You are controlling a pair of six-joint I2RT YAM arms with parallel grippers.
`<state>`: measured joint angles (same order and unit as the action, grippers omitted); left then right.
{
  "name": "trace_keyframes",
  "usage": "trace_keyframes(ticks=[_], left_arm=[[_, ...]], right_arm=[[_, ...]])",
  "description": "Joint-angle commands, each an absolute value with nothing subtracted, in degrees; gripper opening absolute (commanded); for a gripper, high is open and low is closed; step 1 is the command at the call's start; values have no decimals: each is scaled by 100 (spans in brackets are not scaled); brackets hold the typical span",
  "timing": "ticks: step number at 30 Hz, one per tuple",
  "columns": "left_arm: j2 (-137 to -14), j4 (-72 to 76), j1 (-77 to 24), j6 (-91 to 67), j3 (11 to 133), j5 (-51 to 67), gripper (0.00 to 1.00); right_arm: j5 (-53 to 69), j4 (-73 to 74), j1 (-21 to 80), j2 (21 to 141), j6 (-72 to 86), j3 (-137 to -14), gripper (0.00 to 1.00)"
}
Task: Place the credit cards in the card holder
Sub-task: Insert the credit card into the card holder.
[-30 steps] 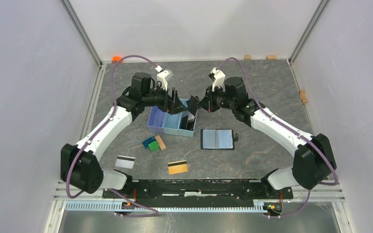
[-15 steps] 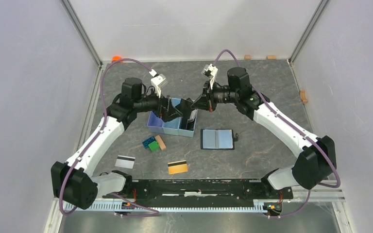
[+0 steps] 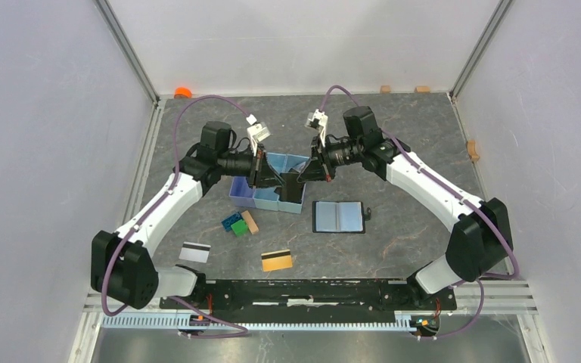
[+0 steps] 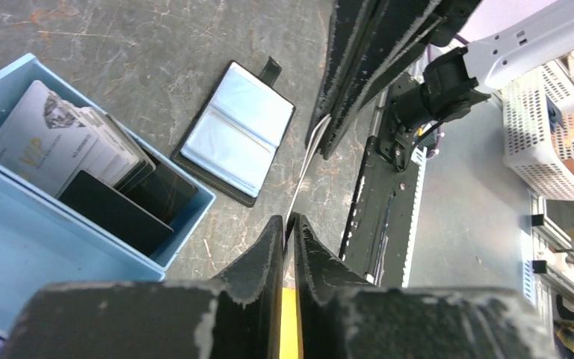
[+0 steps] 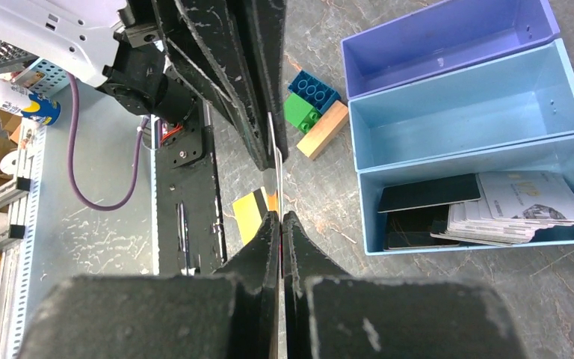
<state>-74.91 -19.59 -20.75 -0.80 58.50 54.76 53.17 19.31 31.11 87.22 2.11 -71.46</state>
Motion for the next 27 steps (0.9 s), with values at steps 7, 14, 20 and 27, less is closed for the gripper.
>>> trace_keyframes(ticks=[7,14,20,27], left_arm=[[-7516,-1591,-2201,-384,5695,5950,35],[-7608,-1393,-2352,-552,5646,6175,10],[-7498,-1282,-2326,-724,5608,5604,2],[-7281,-77,-2133,-2206,5163,4996,2]], right_arm=[[5834,1865,3138,8677,46,-7395,0],[5872,1753,3125,8682,-57,-7410,0],[4660,1024,2852,8405,518,-6874,64],[4763,-1384,2733,7922,2103,-5364,88]])
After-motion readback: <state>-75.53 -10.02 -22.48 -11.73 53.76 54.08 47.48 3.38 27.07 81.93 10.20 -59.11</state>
